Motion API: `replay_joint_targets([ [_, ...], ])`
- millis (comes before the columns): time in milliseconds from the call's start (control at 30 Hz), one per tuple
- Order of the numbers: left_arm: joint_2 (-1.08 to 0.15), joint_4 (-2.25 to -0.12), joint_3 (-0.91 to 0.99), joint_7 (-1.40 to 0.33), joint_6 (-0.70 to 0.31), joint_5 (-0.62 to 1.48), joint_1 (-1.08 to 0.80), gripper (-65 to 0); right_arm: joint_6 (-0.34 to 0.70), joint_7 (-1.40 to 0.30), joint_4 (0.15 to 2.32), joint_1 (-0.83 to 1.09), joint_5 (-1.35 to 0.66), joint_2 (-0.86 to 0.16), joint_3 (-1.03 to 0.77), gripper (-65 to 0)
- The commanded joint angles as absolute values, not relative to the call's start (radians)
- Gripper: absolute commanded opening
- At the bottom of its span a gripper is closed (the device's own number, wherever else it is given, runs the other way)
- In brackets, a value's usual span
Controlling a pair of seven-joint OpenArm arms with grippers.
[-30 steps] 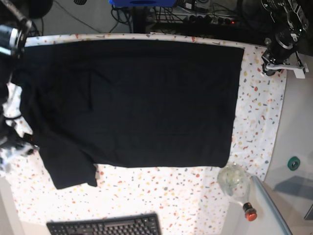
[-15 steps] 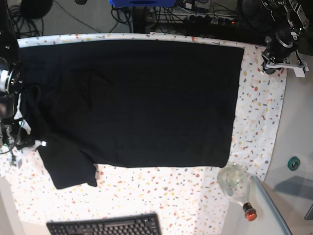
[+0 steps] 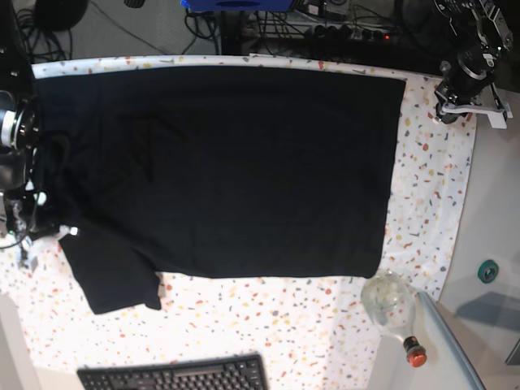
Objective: Layout the t-shirt on the table in an organized manner, then fold the t-shirt properly
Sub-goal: 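Grasp the shirt side edges with both grippers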
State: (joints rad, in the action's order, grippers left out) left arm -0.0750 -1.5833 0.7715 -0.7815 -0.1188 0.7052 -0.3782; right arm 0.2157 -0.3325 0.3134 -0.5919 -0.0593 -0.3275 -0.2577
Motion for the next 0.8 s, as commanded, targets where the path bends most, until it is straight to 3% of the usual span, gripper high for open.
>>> replay_joint_targets([
  [0,-0.088,-1.598,0.777,-0.768,-0.124,0.716,-0.381,-65.0,0.211,-0.3,0.326,-0.625,-0.062,-0.344,-0.26,-65.0],
  [233,-0.096,-1.598,0.777,-0.768,-0.124,0.713,-0.374,-65.0,0.211,-0.285,0.334,-0.631,-0.062,-0.346,-0.26,-65.0],
  [533,-0.222,-1.558,0.762,-0.774,-0.124,0.711,-0.295,-65.0,0.216,-0.289,0.469,-0.625,-0.062,-0.344,-0.26,-65.0],
  [767,-0.366,-1.385,0.542,-0.768,-0.124,0.711,-0.15,-65.0,0.217,-0.289,0.556,-0.604,-0.062,-0.343,-0.262,-65.0],
])
